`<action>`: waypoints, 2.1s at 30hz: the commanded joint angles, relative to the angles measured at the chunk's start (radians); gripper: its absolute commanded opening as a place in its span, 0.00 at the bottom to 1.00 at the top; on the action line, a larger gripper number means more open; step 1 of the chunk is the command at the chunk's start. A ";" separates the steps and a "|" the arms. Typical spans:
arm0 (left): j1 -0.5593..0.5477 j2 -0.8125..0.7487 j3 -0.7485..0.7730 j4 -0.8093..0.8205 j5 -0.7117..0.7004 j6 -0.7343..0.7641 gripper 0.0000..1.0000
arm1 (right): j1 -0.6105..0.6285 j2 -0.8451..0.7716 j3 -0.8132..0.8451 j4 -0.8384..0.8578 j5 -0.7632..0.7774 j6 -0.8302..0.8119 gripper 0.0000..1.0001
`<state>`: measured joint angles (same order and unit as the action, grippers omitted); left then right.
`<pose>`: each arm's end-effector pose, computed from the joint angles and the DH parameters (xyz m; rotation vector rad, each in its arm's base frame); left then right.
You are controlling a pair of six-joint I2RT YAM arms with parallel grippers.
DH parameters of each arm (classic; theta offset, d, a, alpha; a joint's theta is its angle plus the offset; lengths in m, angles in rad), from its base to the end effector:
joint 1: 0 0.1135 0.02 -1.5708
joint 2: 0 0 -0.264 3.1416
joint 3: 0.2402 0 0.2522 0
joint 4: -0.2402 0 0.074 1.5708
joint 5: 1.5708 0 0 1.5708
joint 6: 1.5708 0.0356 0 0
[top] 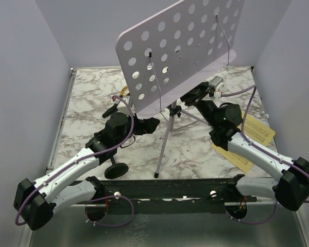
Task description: Set up the instrument practice props
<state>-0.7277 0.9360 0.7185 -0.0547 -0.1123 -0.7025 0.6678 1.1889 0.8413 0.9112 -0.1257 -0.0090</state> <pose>0.1676 -0.1440 0.3024 -0.0582 1.9367 -0.8814 0.2051 0.1675 0.3898 -0.4514 0.9294 0.6638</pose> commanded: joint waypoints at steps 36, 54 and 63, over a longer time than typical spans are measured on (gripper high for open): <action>0.122 0.695 0.096 0.148 0.333 0.031 0.26 | 0.005 0.087 0.257 0.104 0.109 -0.157 0.01; 0.126 0.937 0.214 -0.042 0.505 0.026 0.12 | 0.005 -0.086 0.100 -0.483 0.341 -0.032 0.47; 0.126 0.890 0.231 -0.089 0.425 0.057 0.10 | 0.005 -0.250 -0.128 -0.734 0.385 0.186 0.92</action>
<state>-0.6331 1.7294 1.0279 0.2104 0.5468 -0.6476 0.6682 0.9855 0.8032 0.3393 0.2260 0.0414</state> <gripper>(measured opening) 0.325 0.867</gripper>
